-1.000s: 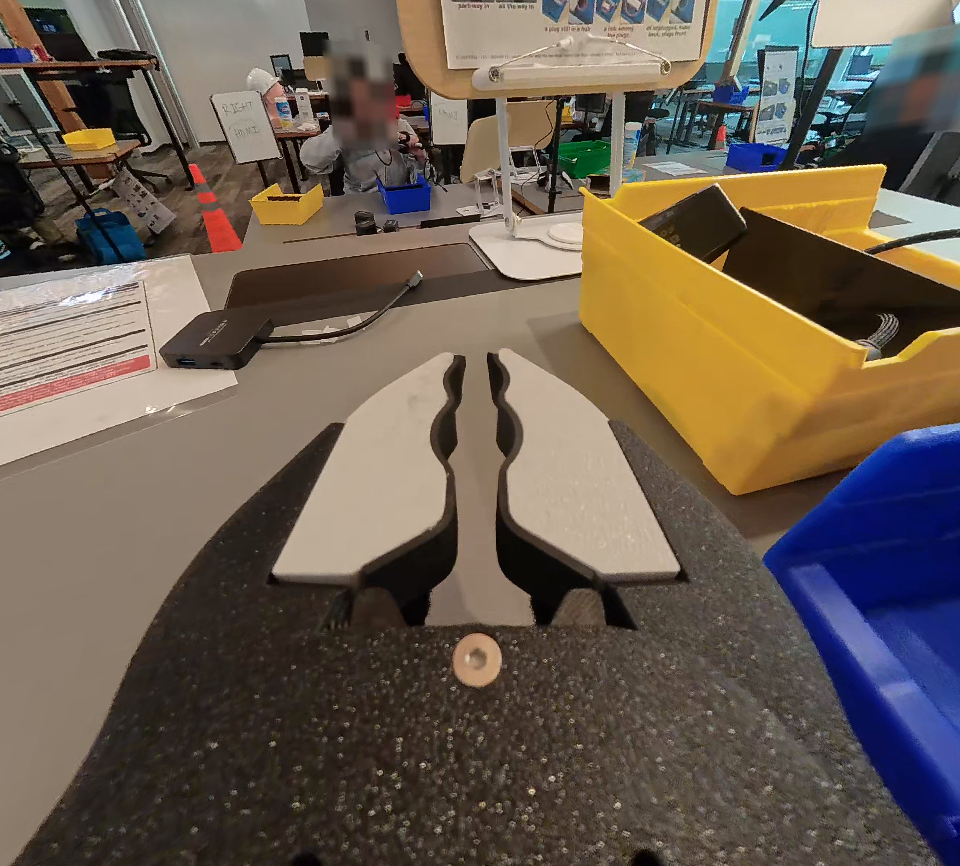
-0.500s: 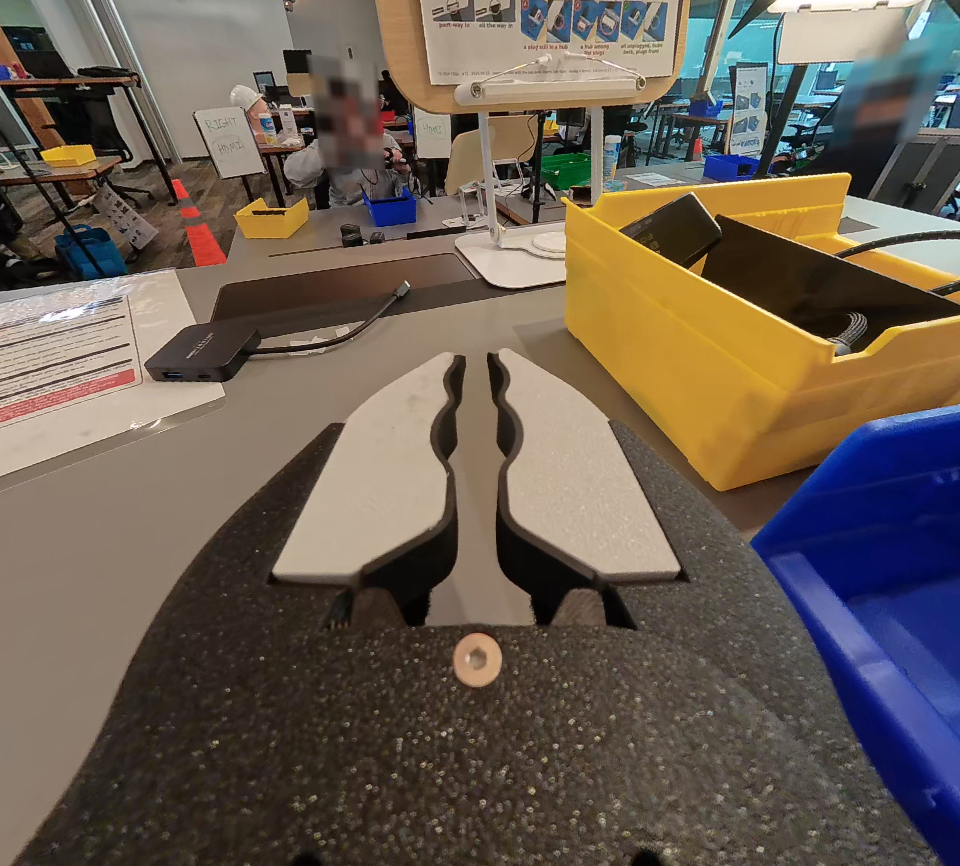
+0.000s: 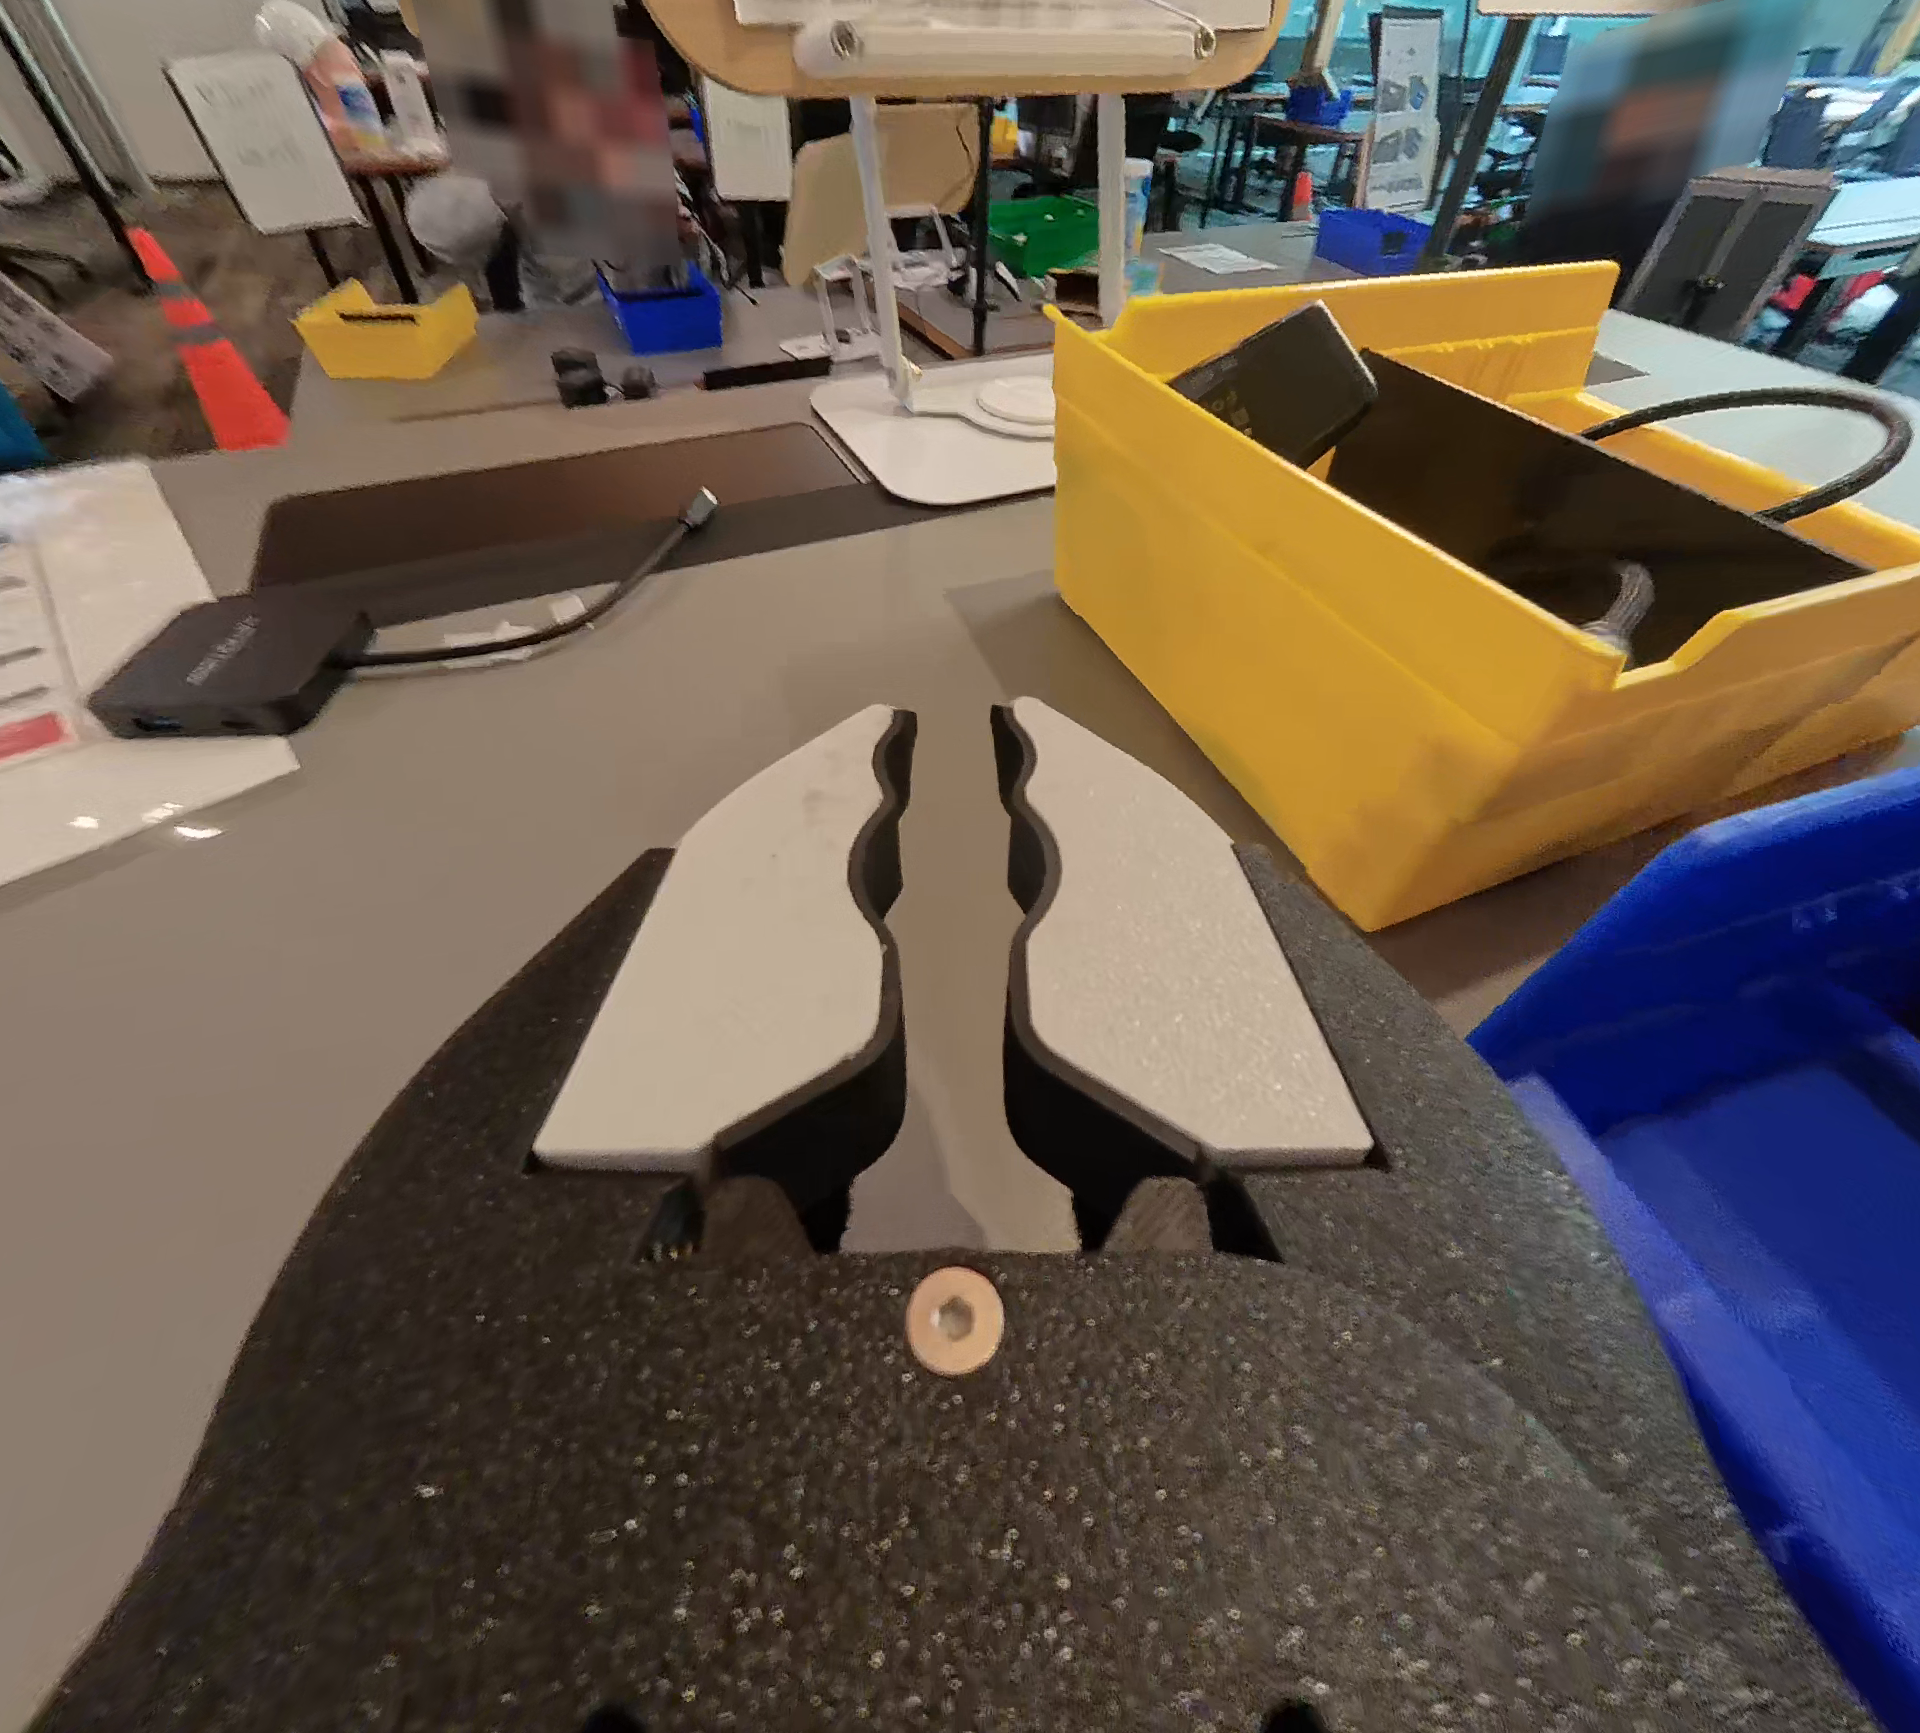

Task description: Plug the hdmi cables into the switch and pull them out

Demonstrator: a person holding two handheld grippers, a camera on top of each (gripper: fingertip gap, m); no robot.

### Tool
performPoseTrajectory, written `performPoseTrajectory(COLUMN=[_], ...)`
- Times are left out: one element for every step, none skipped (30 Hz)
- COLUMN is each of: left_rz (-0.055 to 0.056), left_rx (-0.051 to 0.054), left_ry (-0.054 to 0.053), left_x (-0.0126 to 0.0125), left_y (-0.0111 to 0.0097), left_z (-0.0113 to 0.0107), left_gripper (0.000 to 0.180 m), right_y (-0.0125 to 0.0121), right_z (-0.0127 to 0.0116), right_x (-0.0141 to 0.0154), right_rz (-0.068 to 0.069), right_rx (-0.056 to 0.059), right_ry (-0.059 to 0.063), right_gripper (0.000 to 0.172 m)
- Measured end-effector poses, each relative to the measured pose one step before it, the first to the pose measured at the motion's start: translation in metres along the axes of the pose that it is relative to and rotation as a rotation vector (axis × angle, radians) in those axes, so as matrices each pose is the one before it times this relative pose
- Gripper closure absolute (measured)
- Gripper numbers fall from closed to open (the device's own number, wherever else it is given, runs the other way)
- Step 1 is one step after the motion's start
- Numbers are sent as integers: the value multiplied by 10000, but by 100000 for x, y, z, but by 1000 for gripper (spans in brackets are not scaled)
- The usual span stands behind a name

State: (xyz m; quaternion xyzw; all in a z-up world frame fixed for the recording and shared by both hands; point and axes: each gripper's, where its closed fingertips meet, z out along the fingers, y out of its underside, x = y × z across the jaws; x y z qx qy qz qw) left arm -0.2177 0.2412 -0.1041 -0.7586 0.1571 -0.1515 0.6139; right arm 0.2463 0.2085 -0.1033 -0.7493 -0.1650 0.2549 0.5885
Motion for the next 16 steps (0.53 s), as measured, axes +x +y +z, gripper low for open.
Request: performPoseTrajectory(left_rz=[-436, -431, -227, 61, 250, 265, 201, 79, -100, -332, -499, -439, -239, -178, -270, -155], left_rx=[-106, -119, -214, -254, -256, -271, -309, -313, -408, -675, -906, -981, -899, -771, -443, -177], left_ry=[318, 395, 309, 109, 77, 97, 131, 306, 529, 614, 529, 387, 277, 336, 77, 123], left_x=[288, 455, 475, 357, 409, 422, 382, 505, 706, 717, 522, 302, 140, 148, -159, 7], left_y=[52, -61, -175, -344, -546, -701, -742, -778, -613, -166, 228, 462, 472, 329, -51, -355], left_z=[320, 328, 338, 365, 417, 508, 672, 816, 964, 1079, 1179, 1191, 1157, 836, 558, 324], left_gripper=[164, 162, 159, 155, 149, 144, 139, 132, 124, 122, 119, 117, 115, 112, 110, 107], right_y=[564, 349, -46, -332, -426, -370, -8, 742, 1272, 1309, 1036, 724, 600, 713, 473, 129], right_z=[-14, -185, -383, -563, -582, -457, -154, 224, 482, 560, 605, 658, 725, 812, 670, 382], right_x=[-372, -729, -1059, -1298, -1540, -1870, -2017, -1555, -1045, -930, -995, -1046, -971, -652, -498, -358], right_rz=[63, 99, 208, 412, 605, 627, 414, 80, -263, -378, -211, -35, 2, -22, 91, 151], right_rx=[-502, -464, -292, -205, -209, -205, -331, -677, -961, -949, -742, -485, -354, -389, -271, -57], right_ry=[-56, -144, -209, -270, -340, -427, -344, 74, 434, 423, 203, -1, -81, 4, -68, -131], right_gripper=[158, 152, 147, 144, 138, 126, 118, 114, 100, 93, 91, 91, 92, 94, 95, 105])
